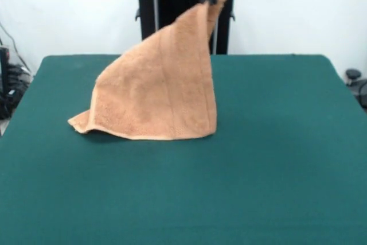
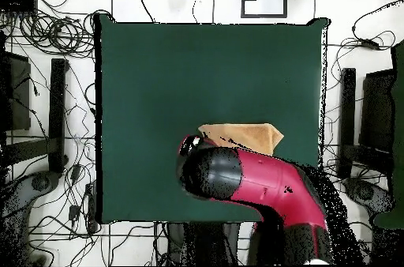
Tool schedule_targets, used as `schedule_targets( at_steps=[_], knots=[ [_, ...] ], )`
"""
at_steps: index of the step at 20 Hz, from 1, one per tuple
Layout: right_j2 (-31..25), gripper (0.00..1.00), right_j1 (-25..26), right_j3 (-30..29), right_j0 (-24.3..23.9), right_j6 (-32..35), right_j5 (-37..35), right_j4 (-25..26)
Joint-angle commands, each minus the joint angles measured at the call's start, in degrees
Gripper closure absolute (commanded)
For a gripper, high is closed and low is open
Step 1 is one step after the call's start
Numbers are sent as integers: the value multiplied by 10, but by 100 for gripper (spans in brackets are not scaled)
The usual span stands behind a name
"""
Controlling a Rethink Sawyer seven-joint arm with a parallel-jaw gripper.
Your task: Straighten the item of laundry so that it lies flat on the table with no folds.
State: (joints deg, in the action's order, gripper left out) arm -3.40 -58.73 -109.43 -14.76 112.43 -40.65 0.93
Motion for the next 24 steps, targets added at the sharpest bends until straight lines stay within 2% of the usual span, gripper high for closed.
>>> schedule_targets(
  at_steps=[1,5,10,19,24],
  knots=[
    [2,100,51,-37,63,162,75,-29],
    [15,100,95,-48,75,164,163,-18],
    [6,100,159,-80,53,152,297,-10],
    [-2,100,233,-78,35,122,407,-1],
    [-5,100,244,-75,36,112,423,-4]
  ],
)
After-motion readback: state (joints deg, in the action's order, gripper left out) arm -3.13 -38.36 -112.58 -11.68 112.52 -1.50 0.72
